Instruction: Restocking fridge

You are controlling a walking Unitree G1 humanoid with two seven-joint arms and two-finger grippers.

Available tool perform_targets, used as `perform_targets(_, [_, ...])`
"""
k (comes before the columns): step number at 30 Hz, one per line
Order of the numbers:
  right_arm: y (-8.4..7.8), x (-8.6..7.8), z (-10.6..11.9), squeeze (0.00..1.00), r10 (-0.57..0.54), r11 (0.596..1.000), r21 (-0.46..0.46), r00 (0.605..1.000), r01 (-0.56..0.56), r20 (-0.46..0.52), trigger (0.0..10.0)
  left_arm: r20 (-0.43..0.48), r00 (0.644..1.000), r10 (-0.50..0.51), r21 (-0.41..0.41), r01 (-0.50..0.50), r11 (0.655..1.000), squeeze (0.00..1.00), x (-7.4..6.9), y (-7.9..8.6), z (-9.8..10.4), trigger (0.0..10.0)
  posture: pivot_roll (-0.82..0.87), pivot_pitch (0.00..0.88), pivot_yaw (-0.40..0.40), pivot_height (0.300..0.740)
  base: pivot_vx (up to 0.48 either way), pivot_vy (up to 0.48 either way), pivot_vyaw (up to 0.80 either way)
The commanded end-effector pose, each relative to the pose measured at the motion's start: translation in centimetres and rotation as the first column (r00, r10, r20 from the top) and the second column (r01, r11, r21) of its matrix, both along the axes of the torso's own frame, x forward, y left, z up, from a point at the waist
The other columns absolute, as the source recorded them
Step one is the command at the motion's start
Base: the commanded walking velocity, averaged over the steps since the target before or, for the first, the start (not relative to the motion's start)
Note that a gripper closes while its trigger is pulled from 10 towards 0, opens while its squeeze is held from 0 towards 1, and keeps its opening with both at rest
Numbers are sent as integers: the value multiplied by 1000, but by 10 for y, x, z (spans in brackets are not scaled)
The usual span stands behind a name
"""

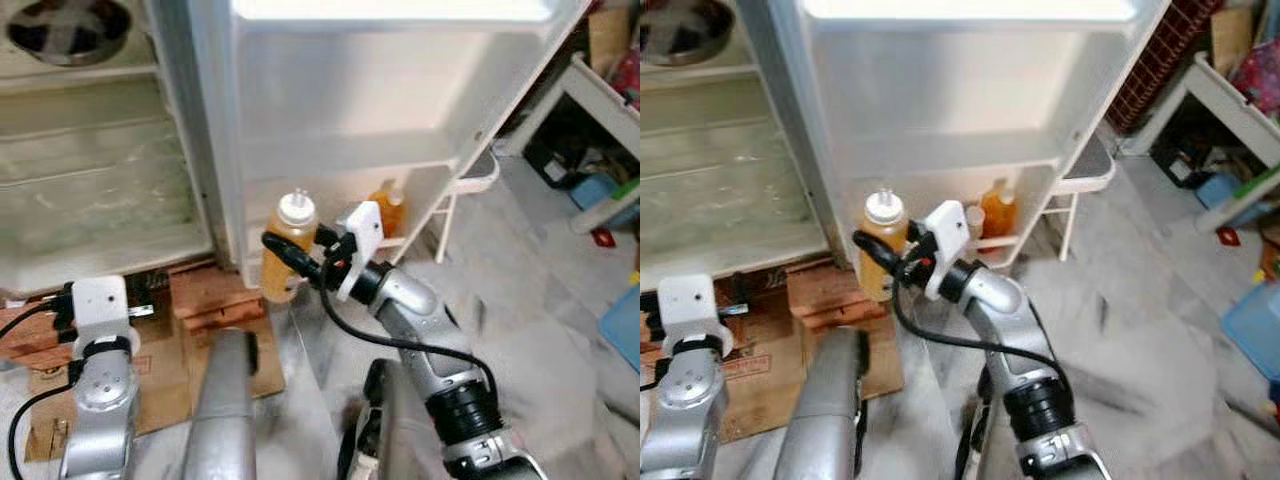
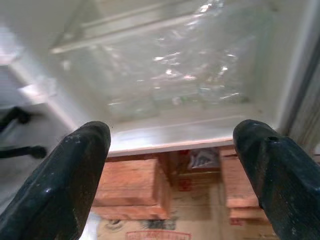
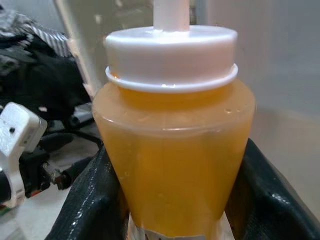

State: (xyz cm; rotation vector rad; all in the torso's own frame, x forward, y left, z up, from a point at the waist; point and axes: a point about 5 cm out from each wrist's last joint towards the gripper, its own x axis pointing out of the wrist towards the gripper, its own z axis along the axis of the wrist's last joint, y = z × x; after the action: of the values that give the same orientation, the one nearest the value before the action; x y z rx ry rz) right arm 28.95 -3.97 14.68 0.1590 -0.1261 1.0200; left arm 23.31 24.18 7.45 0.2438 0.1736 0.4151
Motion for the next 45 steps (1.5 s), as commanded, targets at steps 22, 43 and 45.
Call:
perform_targets(22, [-9, 7, 1, 0, -110, 991, -66, 988, 117, 106, 10000, -7, 1000, -1, 16, 1, 1000, 0, 0, -4, -2, 10000, 112, 193, -91, 481, 0, 0, 0])
perform_targets(43, [9, 45, 17, 0, -167, 953, -164, 894, 255, 417, 10000, -3, 998, -67, 33, 67, 997, 0, -32, -4, 18, 10000, 220, 393, -102, 481, 0, 0, 0])
perform_targets(45, [4, 56, 26, 0, -230, 935, -143, 863, 324, 449, 10000, -1, 997, -78, 41, 78, 996, 0, -41, -6, 23, 10000, 242, 422, -104, 481, 0, 0, 0])
